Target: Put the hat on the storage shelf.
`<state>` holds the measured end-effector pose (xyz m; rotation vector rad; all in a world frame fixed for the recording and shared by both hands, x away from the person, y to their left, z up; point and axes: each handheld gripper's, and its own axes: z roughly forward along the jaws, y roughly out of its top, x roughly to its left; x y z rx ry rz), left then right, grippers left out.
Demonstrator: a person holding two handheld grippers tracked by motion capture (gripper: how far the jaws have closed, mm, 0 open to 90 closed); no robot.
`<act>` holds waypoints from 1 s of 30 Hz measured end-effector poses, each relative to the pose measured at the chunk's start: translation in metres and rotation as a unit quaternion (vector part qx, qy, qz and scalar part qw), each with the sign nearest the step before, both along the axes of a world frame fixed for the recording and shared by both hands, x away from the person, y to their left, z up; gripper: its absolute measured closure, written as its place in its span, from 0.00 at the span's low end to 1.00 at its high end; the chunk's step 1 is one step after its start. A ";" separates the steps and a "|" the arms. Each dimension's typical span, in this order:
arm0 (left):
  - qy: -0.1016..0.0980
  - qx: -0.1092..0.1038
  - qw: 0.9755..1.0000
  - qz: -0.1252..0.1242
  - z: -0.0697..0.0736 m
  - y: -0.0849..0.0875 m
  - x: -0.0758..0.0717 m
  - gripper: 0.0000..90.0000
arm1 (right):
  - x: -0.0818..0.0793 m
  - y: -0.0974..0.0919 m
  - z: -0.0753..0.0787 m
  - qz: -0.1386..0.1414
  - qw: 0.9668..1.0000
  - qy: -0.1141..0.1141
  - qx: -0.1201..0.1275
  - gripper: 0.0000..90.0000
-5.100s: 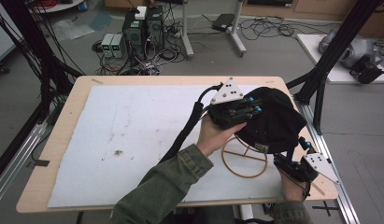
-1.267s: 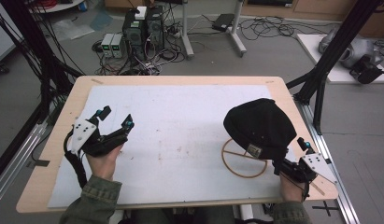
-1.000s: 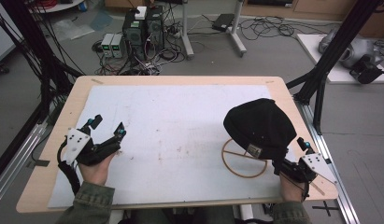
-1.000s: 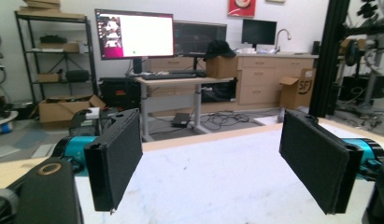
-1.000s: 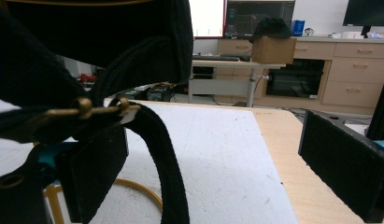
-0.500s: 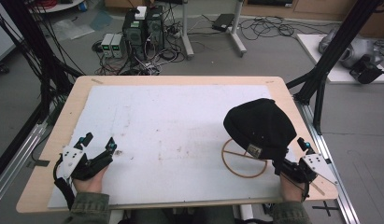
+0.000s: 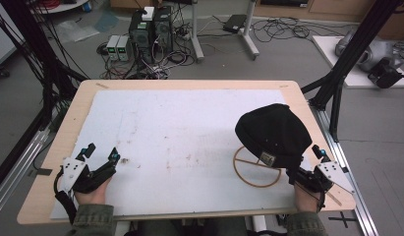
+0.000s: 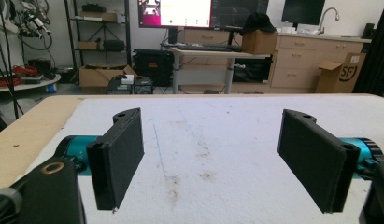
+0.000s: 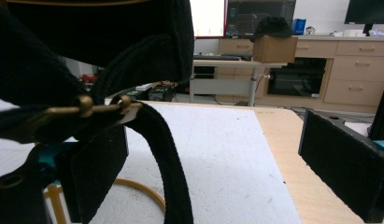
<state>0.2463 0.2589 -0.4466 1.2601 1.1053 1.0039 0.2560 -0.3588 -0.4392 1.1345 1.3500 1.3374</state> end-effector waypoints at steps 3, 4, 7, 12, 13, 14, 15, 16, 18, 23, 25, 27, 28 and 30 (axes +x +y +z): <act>-0.001 -0.002 1.000 0.001 0.000 0.001 0.000 0.25 | 0.000 0.000 0.000 0.000 1.000 0.000 0.000 0.08; -0.001 -0.001 1.000 0.002 0.000 0.001 -0.001 0.26 | -0.001 0.000 0.000 0.000 1.000 -0.001 0.002 0.08; -0.002 -0.001 1.000 0.002 0.001 0.002 -0.001 0.26 | -0.001 0.000 0.000 0.000 1.000 0.000 0.001 0.08; -0.004 -0.002 1.000 0.001 0.001 0.001 -0.001 0.26 | 0.000 0.000 0.000 0.001 1.000 0.001 -0.002 0.08; -0.004 -0.001 1.000 0.000 0.001 0.001 -0.001 0.26 | 0.000 0.000 0.000 0.000 1.000 0.002 -0.001 0.08; -0.004 -0.002 1.000 0.000 0.001 0.001 0.000 0.26 | 0.000 0.000 0.000 0.000 1.000 0.002 -0.001 0.08; -0.003 -0.002 1.000 -0.001 0.001 0.002 0.000 0.26 | 0.000 0.000 0.000 0.000 1.000 0.003 -0.001 0.08; -0.003 -0.002 1.000 -0.001 0.000 0.001 0.000 0.26 | 0.000 -0.001 0.000 0.000 1.000 0.001 -0.002 0.08; -0.002 -0.002 1.000 -0.002 0.000 0.001 0.000 0.26 | -0.001 -0.001 0.000 -0.001 1.000 0.002 -0.001 0.08; 0.000 -0.001 1.000 -0.004 0.000 0.001 0.001 0.26 | -0.001 -0.002 -0.001 -0.001 1.000 0.004 0.000 0.08; 0.000 -0.001 1.000 -0.003 0.000 0.001 0.001 0.26 | -0.001 -0.002 -0.001 -0.001 1.000 0.004 0.001 0.08; 0.004 0.004 1.000 -0.001 0.000 0.001 0.002 0.26 | -0.001 -0.002 -0.001 -0.001 1.000 0.004 0.002 0.08; 0.006 0.006 1.000 0.001 0.000 0.000 0.002 0.26 | -0.001 -0.002 -0.001 -0.001 1.000 0.003 0.002 0.08; 0.008 0.007 1.000 0.001 0.000 0.001 0.002 0.26 | -0.001 -0.002 -0.001 -0.002 1.000 0.005 0.004 0.08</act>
